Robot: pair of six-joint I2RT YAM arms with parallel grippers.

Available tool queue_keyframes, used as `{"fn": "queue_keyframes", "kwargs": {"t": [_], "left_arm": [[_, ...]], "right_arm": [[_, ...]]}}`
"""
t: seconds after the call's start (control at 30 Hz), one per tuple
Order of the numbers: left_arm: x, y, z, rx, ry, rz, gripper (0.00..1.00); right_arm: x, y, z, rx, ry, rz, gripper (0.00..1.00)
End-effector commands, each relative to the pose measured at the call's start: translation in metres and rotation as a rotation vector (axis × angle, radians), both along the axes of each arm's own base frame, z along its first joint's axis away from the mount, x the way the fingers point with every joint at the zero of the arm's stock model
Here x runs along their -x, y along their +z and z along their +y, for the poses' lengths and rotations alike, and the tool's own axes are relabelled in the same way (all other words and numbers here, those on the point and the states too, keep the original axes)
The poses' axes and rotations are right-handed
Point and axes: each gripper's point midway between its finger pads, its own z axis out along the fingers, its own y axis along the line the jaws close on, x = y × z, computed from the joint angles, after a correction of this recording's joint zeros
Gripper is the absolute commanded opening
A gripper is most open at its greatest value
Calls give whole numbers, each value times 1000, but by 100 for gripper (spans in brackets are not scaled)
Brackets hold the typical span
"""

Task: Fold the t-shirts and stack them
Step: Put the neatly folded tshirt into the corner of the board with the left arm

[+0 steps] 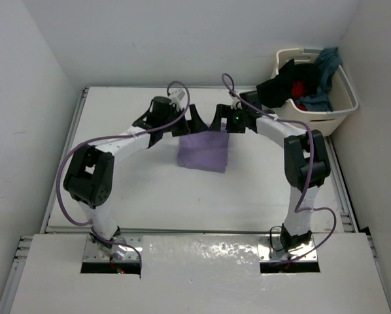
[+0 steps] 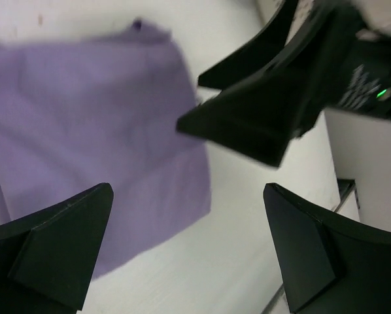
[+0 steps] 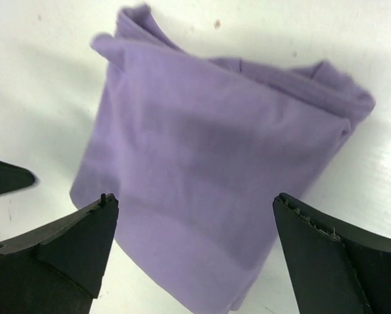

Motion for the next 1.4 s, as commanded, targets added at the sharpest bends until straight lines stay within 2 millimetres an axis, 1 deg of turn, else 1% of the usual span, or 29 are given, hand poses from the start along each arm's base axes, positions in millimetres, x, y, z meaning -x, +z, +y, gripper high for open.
{"fn": "queue_keyframes", "kwargs": {"t": [0.0, 0.03, 0.07, 0.1, 0.13, 0.17, 0.2, 0.23, 0.27, 0.3, 0.5, 0.6, 0.73, 0.8, 0.87, 0.9, 0.93, 0.97, 1.0, 1.07, 1.1, 1.13, 1.17, 1.2, 1.23, 1.27, 1.3, 1.33, 1.37], "left_arm": [[-34, 24, 0, -16, 16, -103, 100], [-41, 7, -1, -29, 15, -73, 100], [-50, 13, -4, -23, 10, -94, 100], [-57, 9, -4, -24, 13, -89, 100], [-62, -8, -5, -32, 10, -64, 100], [-67, -13, -5, -34, 7, -57, 100], [-77, -9, -7, -23, 3, -68, 100], [-80, -27, -8, -26, -12, -30, 100], [-86, -25, -9, -18, -14, -35, 100], [-90, -42, -7, -23, -11, -8, 100], [-104, -69, 5, -17, 17, 41, 100], [-107, -87, 13, -19, 36, 78, 100], [-103, -99, 24, -15, 52, 115, 100], [-103, -93, 26, -9, 52, 102, 100], [-105, -79, 27, -8, 49, 81, 100], [-112, -63, 26, -10, 40, 39, 100], [-111, -56, 27, -19, 35, 40, 100], [-112, -39, 28, -23, 35, 20, 100], [-116, -24, 28, -24, 37, -18, 100], [-117, 8, 33, -36, 58, -74, 100], [-113, 12, 36, -46, 59, -87, 100], [-110, 18, 37, -52, 53, -103, 100], [-105, 22, 43, -76, 64, -116, 100], [-102, 19, 48, -98, 85, -103, 100], [-96, 19, 54, -119, 103, -89, 100], [-94, 14, 61, -145, 130, -80, 100], [-85, 0, 65, -165, 135, -44, 100], [-79, 1, 66, -167, 135, -40, 100], [-75, -2, 68, -173, 136, -33, 100]], "right_arm": [[-17, 43, 1, -3, 0, -108, 99], [-22, 46, 3, -10, -3, -115, 99], [-25, 40, 3, -14, -11, -103, 99], [-27, 38, 3, -13, -26, -97, 99], [-32, 41, 5, -19, -37, -102, 99], [-35, 34, 6, -17, -35, -92, 99], [-40, 36, 6, -17, -36, -99, 99], [-41, 34, 8, -23, -31, -95, 99], [-42, 22, 10, -25, -22, -72, 99], [-45, 21, 12, -34, -24, -66, 99], [-51, -16, 8, -49, -54, 0, 99], [-57, -34, 2, -57, -67, 30, 99], [-58, -48, 4, -76, -68, 68, 99], [-60, -48, 2, -70, -67, 63, 99], [-66, -37, -1, -40, -56, 38, 99], [-71, -25, -2, -27, -50, 13, 99], [-80, -5, -1, -20, -46, -27, 99], [-79, 3, -5, 5, -34, -38, 99], [-82, 28, -5, 1, -28, -88, 99], [-80, 55, -5, 1, -17, -143, 99], [-78, 65, -8, 5, -22, -163, 99], [-72, 92, -10, -1, -27, -211, 99], [-60, 85, -13, 7, -27, -194, 99], [-52, 87, -16, 10, -30, -193, 99], [-33, 87, -20, 7, -35, -193, 99], [-24, 85, -21, 2, -34, -193, 99], [-13, 81, -23, -1, -38, -185, 99], [6, 76, -28, 0, -41, -171, 99], [14, 73, -31, 9, -48, -162, 99]]}}
